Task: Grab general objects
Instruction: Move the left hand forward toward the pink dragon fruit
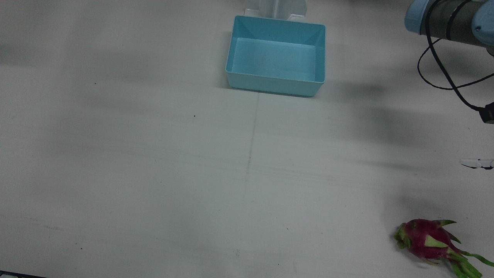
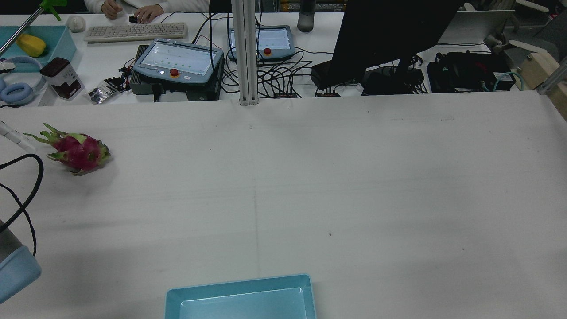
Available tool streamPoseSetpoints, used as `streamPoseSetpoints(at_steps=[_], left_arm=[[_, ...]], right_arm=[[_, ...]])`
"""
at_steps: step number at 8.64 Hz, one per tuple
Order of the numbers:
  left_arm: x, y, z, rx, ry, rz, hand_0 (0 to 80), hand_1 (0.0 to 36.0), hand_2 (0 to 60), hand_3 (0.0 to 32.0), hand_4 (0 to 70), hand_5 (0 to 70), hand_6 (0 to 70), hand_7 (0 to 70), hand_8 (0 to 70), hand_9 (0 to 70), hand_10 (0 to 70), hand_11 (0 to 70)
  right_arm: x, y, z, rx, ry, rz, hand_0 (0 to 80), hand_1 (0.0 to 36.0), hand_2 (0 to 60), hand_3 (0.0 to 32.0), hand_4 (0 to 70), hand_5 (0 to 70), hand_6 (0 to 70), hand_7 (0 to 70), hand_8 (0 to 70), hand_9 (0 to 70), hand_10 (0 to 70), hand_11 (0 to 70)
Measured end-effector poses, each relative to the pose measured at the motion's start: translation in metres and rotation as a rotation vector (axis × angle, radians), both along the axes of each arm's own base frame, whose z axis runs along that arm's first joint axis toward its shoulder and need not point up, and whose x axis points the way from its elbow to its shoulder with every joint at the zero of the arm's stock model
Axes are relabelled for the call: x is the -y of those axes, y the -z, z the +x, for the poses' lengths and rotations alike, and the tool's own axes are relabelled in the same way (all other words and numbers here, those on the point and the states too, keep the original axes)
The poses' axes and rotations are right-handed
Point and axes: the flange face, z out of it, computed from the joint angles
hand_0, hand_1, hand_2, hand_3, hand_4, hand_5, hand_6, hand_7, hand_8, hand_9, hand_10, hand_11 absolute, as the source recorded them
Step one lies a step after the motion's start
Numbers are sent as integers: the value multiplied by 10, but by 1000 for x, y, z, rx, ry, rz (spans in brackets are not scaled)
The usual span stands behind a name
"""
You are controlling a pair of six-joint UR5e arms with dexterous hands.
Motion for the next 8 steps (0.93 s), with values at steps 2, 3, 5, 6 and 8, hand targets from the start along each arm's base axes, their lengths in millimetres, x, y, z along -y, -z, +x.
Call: streamPoseSetpoints(at_steps=[2,3,5,6,8], left_arm=[[1,2,-5,-3,10,4,421,92,2,250,0,0,0,0,0,0,0,0],[1,8,-2,-17,7,20,420,91,1,258,0,0,0,0,0,0,0,0],[5,15,24,-20,-12,74,429,88,0,214,0,0,0,0,0,0,0,0],[11,8,40,6,-10,95,420,88,22,180,0,0,0,0,0,0,0,0],[25,-23,71,48,-22,93,449,108,42,196,0,0,0,0,0,0,0,0]], right_arm=[[0,0,0,0,0,0,0,0,0,0,0,0,0,0,0,0,0,0],[0,0,0,0,0,0,0,0,0,0,0,0,0,0,0,0,0,0],[0,0,0,0,-1,0,0,0,0,0,0,0,0,0,0,0,0,0],[0,0,0,0,0,0,0,0,0,0,0,0,0,0,0,0,0,0],[0,0,-1,0,1,0,0,0,0,0,0,0,0,0,0,0,0,0]])
